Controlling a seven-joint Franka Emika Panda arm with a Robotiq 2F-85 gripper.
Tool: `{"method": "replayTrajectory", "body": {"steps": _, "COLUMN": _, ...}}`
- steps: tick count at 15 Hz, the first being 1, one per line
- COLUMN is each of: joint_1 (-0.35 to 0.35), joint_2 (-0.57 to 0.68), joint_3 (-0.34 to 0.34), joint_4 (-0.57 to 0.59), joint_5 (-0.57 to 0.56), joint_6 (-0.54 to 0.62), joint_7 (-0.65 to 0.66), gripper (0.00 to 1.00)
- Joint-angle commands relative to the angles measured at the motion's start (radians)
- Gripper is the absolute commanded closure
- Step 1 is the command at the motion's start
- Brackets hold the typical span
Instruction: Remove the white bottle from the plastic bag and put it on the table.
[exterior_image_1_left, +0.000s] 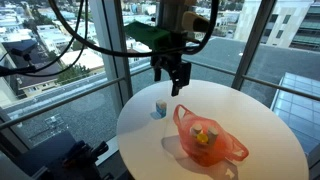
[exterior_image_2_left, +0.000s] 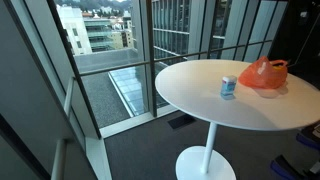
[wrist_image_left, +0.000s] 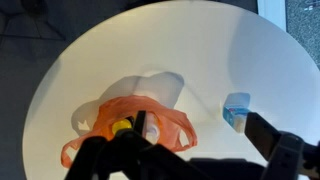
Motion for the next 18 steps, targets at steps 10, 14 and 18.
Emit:
{"method": "replayTrajectory", "body": {"steps": 10, "joint_1": -0.001, "joint_2": 0.081, "joint_3": 0.038, "joint_4": 0.041, "joint_5": -0.02, "joint_6": 0.112, "joint_7": 0.022, "gripper": 0.0}}
{"method": "replayTrajectory", "body": {"steps": 14, "joint_1": -0.001, "joint_2": 0.156, "joint_3": 0.053, "joint_4": 0.079, "joint_5": -0.024, "joint_6": 0.204, "joint_7": 0.027, "gripper": 0.0}}
{"method": "replayTrajectory", "body": {"steps": 18, "joint_1": -0.015, "joint_2": 0.253, "joint_3": 0.043, "joint_4": 0.146, "joint_5": -0.018, "joint_6": 0.258, "joint_7": 0.035, "gripper": 0.0}}
